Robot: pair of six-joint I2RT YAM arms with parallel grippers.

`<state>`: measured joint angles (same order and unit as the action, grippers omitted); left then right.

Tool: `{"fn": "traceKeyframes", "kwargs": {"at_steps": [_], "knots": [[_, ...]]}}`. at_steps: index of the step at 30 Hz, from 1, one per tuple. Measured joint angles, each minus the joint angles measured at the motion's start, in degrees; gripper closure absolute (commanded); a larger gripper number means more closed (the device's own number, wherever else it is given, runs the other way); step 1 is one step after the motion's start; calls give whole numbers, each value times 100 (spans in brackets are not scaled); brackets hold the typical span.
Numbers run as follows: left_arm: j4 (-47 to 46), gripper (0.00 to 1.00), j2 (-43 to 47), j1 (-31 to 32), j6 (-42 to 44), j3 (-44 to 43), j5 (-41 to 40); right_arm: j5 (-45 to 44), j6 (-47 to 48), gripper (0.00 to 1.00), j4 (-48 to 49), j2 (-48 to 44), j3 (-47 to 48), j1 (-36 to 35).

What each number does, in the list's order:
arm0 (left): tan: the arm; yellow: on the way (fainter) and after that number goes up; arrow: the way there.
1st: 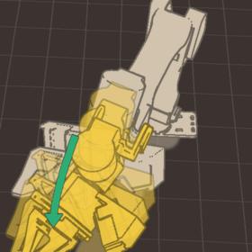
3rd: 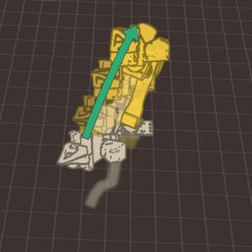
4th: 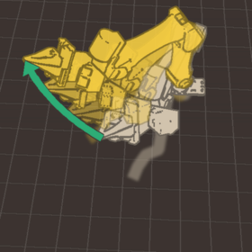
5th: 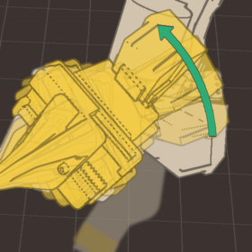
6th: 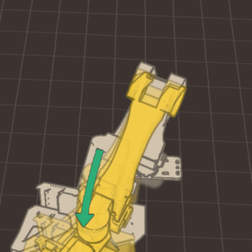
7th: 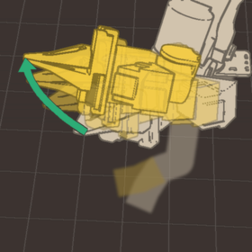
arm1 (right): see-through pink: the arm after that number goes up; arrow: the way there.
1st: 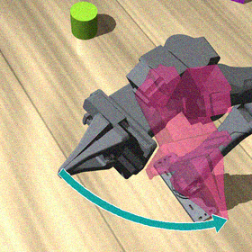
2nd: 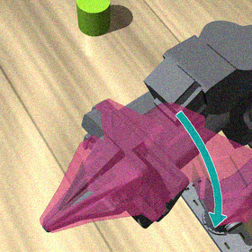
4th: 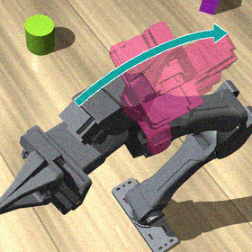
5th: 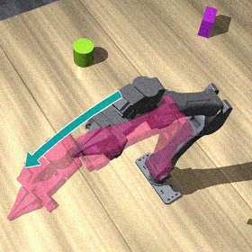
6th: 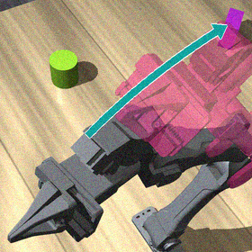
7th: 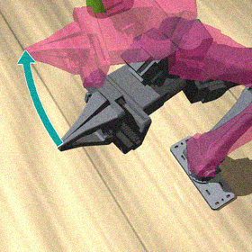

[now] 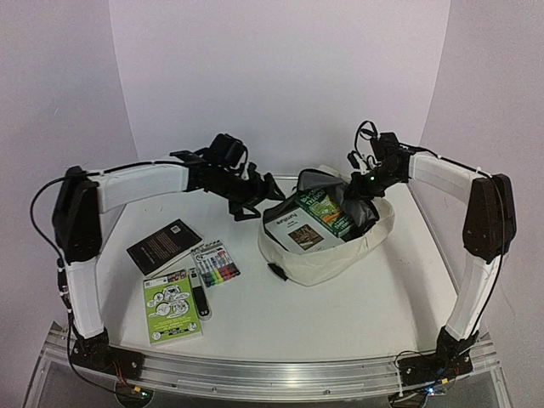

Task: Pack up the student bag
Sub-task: Place the book in the student bag, then move the book to the center of the board.

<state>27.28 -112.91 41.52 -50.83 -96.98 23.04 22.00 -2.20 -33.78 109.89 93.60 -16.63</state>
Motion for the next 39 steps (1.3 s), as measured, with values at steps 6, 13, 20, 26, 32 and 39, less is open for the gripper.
{"fn": "traceKeyframes", "kwargs": {"at_steps": [6,13,20,26,32,39], "knots": [[701,0,1798,-60,-506,1650,-838,-125,122,44,15,0,0,152],[2424,0,2916,-20,-1659,3214,-1705,-121,219,2,8,-29,-3,156],[3537,0,3910,-8,-2620,4081,-2144,-48,346,2,-1,-185,-15,142],[3513,0,4617,16,-3130,5261,-2195,16,352,2,-14,-298,-20,110],[3136,0,5517,34,-3323,6161,-2335,144,367,2,-53,-369,-20,70],[2148,0,5357,87,-3321,6719,-2322,252,393,2,-133,-541,-20,-196]]}}
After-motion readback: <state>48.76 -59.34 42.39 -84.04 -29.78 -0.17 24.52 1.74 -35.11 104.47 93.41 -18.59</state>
